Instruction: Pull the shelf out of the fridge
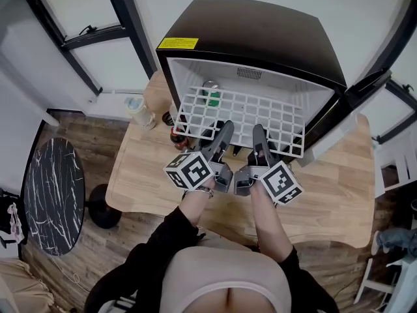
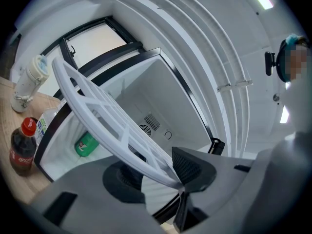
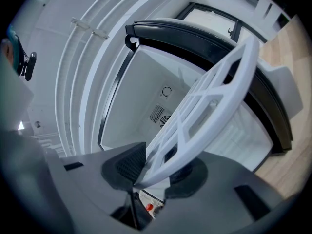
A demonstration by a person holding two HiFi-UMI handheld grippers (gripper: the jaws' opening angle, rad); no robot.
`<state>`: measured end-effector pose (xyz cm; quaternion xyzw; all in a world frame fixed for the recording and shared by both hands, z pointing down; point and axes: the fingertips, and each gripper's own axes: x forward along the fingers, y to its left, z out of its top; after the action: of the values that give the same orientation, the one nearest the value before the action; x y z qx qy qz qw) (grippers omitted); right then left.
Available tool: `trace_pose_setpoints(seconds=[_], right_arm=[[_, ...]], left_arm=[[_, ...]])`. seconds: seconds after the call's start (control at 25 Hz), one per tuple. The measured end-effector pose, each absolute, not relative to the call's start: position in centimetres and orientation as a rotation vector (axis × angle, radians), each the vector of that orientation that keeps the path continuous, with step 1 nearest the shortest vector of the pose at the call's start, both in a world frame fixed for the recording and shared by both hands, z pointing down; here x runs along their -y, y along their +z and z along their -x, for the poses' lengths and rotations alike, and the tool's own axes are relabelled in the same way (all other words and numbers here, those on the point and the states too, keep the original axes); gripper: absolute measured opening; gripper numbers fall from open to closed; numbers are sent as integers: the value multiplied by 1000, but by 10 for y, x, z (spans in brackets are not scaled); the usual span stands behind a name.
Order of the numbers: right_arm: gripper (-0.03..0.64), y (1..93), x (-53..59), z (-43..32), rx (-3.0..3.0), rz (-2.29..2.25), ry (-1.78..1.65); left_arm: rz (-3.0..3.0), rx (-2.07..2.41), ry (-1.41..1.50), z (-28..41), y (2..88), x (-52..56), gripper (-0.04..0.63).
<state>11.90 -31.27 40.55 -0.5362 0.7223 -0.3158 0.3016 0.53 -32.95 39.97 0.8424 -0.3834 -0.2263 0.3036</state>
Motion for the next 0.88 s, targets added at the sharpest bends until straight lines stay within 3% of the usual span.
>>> trace_pose_setpoints(seconds=[0.88], right_arm=[[127, 407, 302, -118, -1899, 1408, -882]], left_arm=[[-2231, 1026, -592, -4, 401, 319, 172]])
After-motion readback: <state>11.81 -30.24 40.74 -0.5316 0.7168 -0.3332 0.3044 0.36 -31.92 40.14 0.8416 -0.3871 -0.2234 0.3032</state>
